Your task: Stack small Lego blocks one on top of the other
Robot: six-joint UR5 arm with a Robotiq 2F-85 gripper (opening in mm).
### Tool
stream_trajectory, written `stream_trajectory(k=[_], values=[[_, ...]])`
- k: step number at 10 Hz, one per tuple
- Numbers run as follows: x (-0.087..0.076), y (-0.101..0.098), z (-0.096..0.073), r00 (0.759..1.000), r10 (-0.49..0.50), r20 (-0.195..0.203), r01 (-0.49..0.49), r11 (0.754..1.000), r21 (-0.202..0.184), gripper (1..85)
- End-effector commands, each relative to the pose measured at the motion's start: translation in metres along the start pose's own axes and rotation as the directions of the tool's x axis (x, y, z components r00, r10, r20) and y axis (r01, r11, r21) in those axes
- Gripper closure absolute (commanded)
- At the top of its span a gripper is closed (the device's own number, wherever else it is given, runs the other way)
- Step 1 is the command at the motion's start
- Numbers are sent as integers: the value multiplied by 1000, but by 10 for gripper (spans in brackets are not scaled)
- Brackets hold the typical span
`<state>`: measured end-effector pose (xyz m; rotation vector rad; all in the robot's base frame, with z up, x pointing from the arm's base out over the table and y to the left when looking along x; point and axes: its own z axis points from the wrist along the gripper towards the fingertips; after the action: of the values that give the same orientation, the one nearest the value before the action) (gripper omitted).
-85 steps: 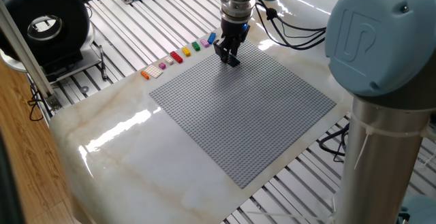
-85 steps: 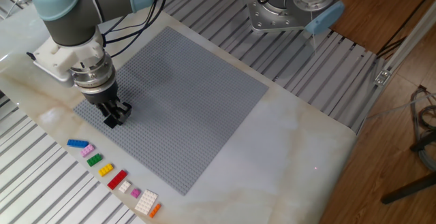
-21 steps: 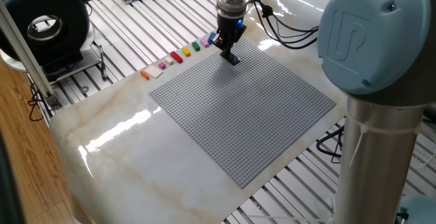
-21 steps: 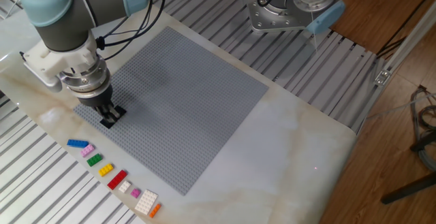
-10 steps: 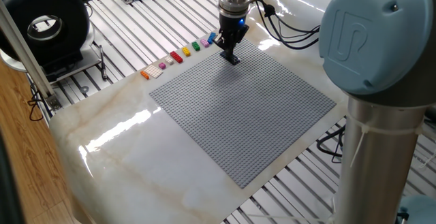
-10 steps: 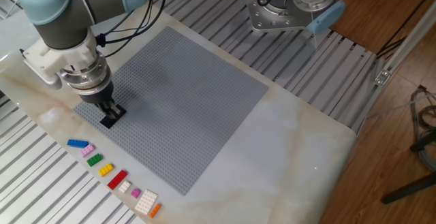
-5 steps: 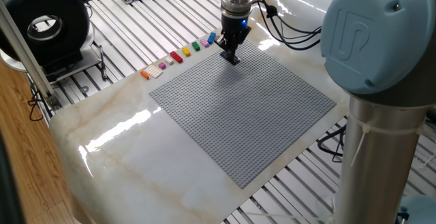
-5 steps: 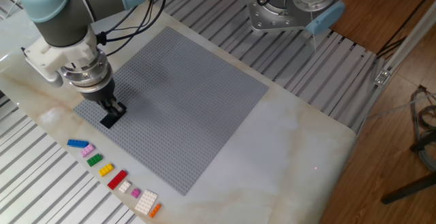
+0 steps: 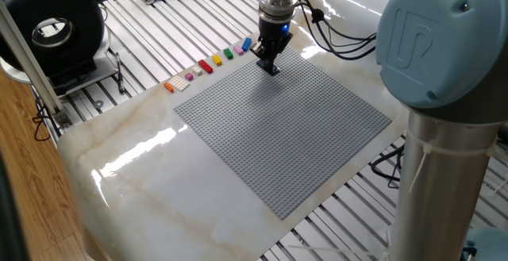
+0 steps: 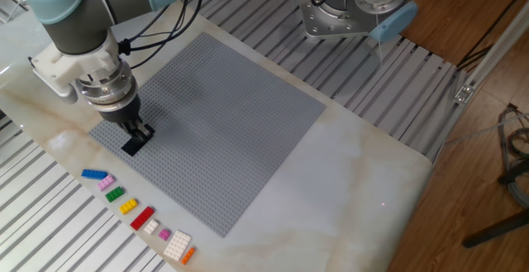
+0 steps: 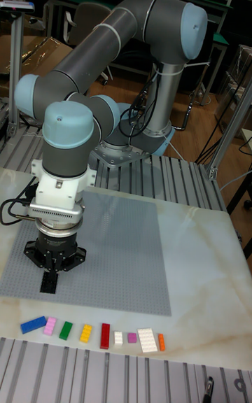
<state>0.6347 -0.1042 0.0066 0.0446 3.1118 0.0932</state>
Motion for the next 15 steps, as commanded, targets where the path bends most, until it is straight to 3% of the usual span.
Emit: stream_trajectory(k=[1, 9, 11, 15], values=[[-5, 7, 0, 1000, 14, 19, -13, 999, -34, 847], [-6, 3, -1, 1000, 4, 26, -4, 1000, -21, 847], [-4, 1, -4, 1000, 19, -4, -19, 1000, 5, 847], [-9, -9, -8, 1000, 28, -6, -28, 998, 54, 847]])
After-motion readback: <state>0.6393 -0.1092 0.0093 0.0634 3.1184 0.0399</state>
